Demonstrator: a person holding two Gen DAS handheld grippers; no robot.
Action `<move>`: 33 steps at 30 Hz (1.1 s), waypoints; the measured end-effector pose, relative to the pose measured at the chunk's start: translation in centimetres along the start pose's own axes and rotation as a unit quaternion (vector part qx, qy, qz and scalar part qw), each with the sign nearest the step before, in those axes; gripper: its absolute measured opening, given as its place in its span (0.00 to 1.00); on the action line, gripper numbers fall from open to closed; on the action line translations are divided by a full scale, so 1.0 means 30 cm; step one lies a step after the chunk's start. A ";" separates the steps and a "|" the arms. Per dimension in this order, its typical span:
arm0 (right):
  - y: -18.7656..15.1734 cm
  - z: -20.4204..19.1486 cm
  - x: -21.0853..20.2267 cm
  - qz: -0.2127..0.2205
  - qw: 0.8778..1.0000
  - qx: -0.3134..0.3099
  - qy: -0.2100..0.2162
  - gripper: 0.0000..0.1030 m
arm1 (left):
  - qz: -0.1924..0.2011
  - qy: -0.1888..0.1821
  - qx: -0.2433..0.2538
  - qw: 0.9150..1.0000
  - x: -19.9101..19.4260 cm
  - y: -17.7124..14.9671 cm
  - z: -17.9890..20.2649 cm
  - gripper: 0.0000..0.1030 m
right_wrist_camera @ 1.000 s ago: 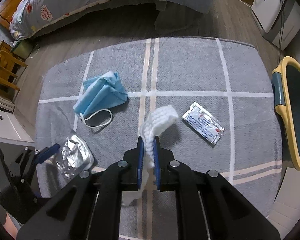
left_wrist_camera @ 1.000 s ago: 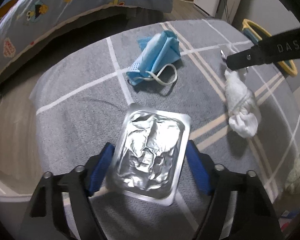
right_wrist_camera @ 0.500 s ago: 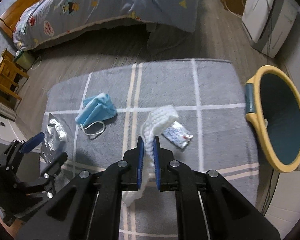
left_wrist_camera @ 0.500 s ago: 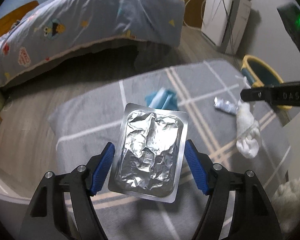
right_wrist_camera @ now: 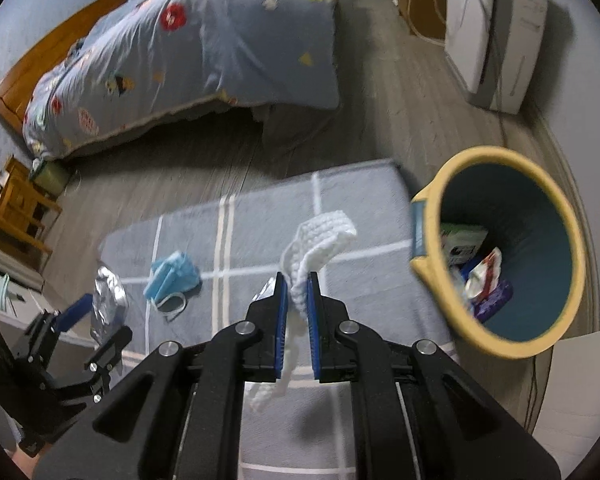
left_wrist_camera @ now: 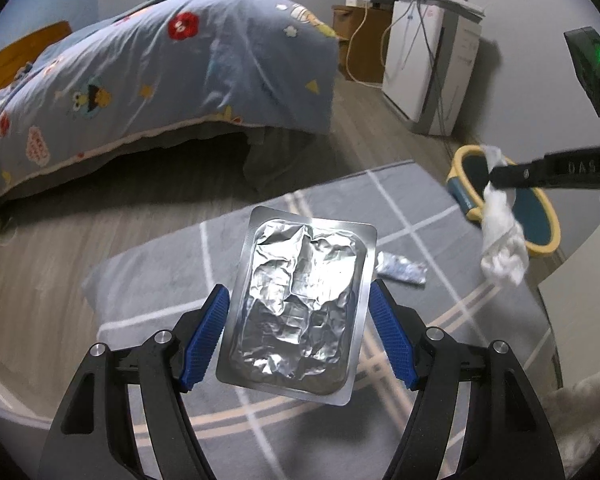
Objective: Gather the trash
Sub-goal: 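Carry the white tissue and foil pack over the bin with both tools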
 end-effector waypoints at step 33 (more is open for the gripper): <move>0.186 0.668 -0.223 0.071 0.993 0.013 -0.093 0.09 | -0.014 -0.048 0.071 0.996 0.169 0.124 0.411 0.70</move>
Point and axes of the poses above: each gripper's, at about its wrist camera, not at the fingertips, and x roughly the way its jaws point, z to its right, y to its top, the point moved 9 cm from there along x, roughly the way its jaws point, and after that the axes turned 5 degrees about -y, right-handed, at the moved point
